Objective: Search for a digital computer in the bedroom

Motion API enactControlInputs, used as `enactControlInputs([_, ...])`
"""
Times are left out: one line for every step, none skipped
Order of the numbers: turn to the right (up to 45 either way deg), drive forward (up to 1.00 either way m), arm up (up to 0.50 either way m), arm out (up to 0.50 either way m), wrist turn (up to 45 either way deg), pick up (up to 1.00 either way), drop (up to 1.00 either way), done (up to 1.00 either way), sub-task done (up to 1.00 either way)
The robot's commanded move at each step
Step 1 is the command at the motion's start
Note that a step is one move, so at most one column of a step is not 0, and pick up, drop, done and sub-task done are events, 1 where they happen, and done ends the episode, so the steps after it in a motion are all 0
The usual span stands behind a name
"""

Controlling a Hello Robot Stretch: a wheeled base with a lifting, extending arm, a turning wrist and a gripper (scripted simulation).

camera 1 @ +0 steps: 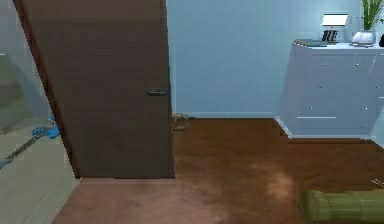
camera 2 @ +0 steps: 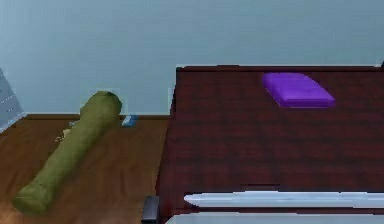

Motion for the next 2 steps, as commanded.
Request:
enactControlInputs([-45.0,0.00,0.00,0.00,0.0,0.00,0.00,0.00,0.00])
enactControlInputs([-15.0,0.00,0.00,0.00,0.0,0.00,0.00,0.00,0.00])
